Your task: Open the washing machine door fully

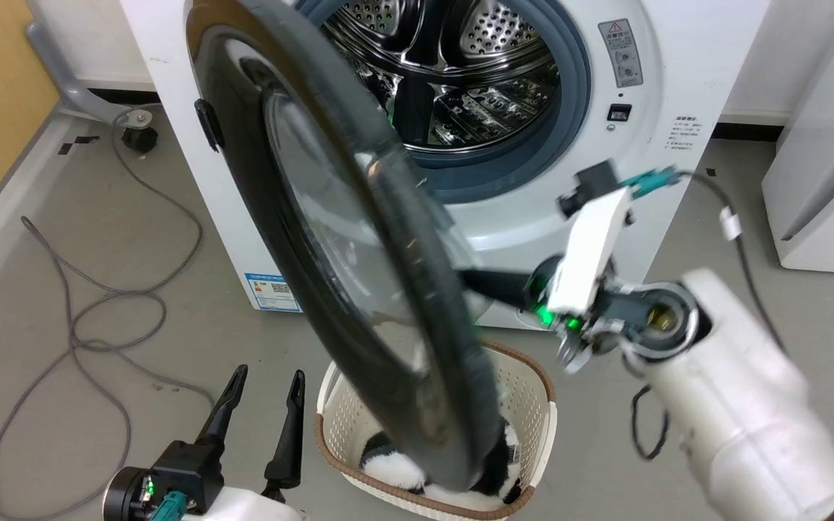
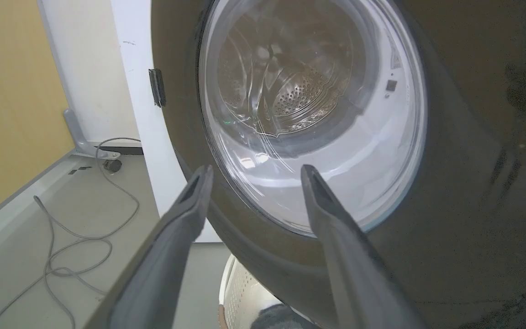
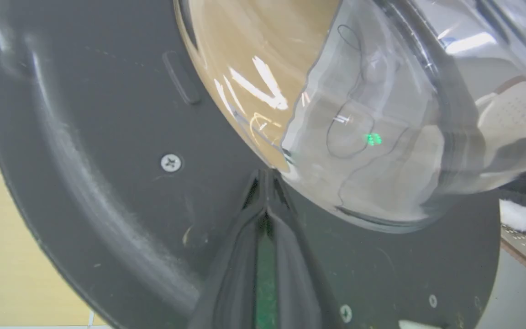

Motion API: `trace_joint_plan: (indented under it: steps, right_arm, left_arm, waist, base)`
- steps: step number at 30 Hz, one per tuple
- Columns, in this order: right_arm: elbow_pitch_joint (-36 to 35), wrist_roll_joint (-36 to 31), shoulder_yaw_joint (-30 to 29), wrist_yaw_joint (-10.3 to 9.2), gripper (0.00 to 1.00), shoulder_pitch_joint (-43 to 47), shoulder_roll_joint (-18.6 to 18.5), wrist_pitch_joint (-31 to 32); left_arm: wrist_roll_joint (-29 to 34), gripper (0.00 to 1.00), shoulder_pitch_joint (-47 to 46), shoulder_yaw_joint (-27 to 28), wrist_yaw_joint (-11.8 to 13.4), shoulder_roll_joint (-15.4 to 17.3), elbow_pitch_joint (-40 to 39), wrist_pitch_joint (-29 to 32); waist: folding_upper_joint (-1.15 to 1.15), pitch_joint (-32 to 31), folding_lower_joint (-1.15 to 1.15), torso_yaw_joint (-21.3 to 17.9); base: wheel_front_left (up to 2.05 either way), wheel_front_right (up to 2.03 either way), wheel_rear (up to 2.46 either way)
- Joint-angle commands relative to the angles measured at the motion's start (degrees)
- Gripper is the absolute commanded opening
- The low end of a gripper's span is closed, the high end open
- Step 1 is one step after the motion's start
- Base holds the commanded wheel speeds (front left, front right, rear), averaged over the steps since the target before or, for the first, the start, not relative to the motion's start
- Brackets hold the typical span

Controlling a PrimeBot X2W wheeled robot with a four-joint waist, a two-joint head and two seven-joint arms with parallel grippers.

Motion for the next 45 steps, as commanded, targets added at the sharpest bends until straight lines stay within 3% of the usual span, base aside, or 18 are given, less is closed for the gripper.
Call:
trace_joint_plan:
  steps: [1,8,11,12,13,22,31,37,38,40,45]
  right_arm:
    - [-2.56,-0.05,0.91,0.37,0.00,2.62,0.85,0.36]
    - [-9.64,-0.70,1.93,0.37,0.00,7.97,1.41,-0.52]
    - [-11.23,-1.48,0.37,0.37,0.00,10.18,1.49,-4.04]
    - [-11.46,-2.10,-0.53,0.37,0.36,10.98,1.52,-6.19]
    - [-11.48,-2.66,-1.89,0.37,1.00,11.84,1.59,-8.98]
    - [-12.81,-11.48,-12.59,0.37,1.00,21.85,2.45,-34.91]
    - [-18.03,-21.01,-22.90,0.37,1.00,36.92,3.03,-52.78]
    - [-24.51,-38.55,-31.26,0.37,1.00,44.18,3.17,-57.19]
    - [-24.51,-38.55,-31.26,0.37,1.00,44.18,3.17,-57.19]
    - [-28.99,-49.49,-35.55,0.37,1.00,46.21,3.18,-57.45]
    - [-36.41,-62.73,-37.19,0.37,1.00,48.72,3.19,-57.50]
  left_arm:
    - [0.46,1.00,0.45,0.03,-0.36,0.16,0.13,-0.30]
    - [0.34,1.00,0.58,0.08,-0.45,0.10,0.06,-0.30]
    - [0.34,1.00,0.70,0.05,-0.48,0.08,0.03,-0.30]
    - [0.32,1.00,0.74,0.05,-0.49,0.07,0.00,-0.30]
    - [0.29,1.00,0.72,0.07,-0.50,0.06,-0.05,-0.30]
    - [0.06,1.00,0.46,0.42,-0.39,0.00,-0.37,-0.30]
    - [-0.11,1.00,0.37,0.71,-0.43,-0.03,-0.15,-0.30]
    - [-0.22,1.00,0.38,1.35,-0.44,-0.05,-0.20,-0.30]
    - [-0.22,1.00,0.38,1.35,-0.44,-0.05,-0.20,-0.30]
    - [-0.16,1.00,0.35,1.67,-0.44,-0.05,-0.11,-0.30]
    - [0.48,1.00,-0.04,2.01,-0.43,-0.06,0.02,-0.30]
  waist:
    - [0.00,0.04,0.01,-0.01]
    - [0.00,0.11,0.01,-0.18]
    - [0.00,0.07,0.01,-0.30]
    - [0.00,0.12,0.01,-0.37]
    - [0.00,0.20,0.01,-0.42]
    - [0.00,1.29,0.01,-1.97]
    - [0.00,1.47,0.01,-3.18]
    - [0.00,1.88,0.01,-3.89]
    - [0.00,1.88,0.01,-3.89]
    - [0.00,1.98,0.01,-4.05]
    - [0.00,2.04,0.01,-3.95]
  base:
    - [0.00,0.00,0.00]
    - [0.00,0.00,0.00]
    - [0.00,0.00,0.00]
    - [0.00,0.00,0.00]
    - [0.00,0.00,0.00]
    - [0.00,0.00,0.00]
    - [0.00,0.00,0.00]
    - [0.00,0.00,0.00]
    - [0.00,0.00,0.00]
    - [0.00,0.00,0.00]
    - [0.00,0.00,0.00]
